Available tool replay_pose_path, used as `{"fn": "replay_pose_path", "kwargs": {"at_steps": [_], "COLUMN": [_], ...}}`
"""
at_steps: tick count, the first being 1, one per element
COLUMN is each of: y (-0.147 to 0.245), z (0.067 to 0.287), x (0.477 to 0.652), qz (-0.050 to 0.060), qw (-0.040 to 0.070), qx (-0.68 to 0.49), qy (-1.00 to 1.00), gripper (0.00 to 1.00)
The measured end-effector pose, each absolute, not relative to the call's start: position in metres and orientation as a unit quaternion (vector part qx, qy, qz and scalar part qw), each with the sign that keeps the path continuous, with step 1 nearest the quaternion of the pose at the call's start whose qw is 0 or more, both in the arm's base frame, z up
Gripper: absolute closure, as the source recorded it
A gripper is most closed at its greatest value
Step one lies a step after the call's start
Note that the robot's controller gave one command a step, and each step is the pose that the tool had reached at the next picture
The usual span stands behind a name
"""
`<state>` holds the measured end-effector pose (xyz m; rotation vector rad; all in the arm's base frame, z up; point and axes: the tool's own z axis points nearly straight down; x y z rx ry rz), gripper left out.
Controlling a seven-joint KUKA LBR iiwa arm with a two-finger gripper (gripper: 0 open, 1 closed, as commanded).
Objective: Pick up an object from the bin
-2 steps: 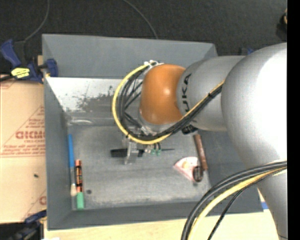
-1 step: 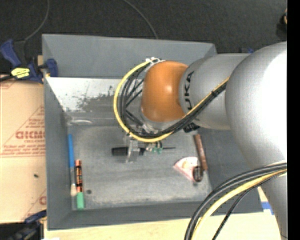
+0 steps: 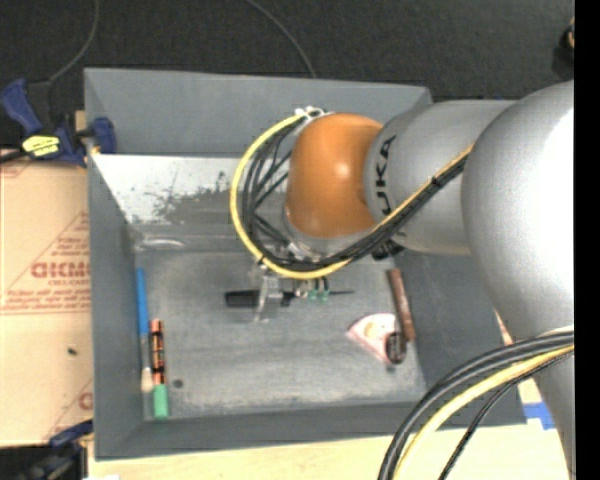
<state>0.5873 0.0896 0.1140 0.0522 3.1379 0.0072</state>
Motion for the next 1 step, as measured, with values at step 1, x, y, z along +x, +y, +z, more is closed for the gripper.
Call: {"fn": "replay_pose_path", "kwargs": {"at_steps": [1], "y": [0.0895], "z": [0.1387], "x": [0.5878], "qz": [0.003], "qw": [0.002], "qx": [0.017], "qy": [1.000], "gripper": [1.00]}}
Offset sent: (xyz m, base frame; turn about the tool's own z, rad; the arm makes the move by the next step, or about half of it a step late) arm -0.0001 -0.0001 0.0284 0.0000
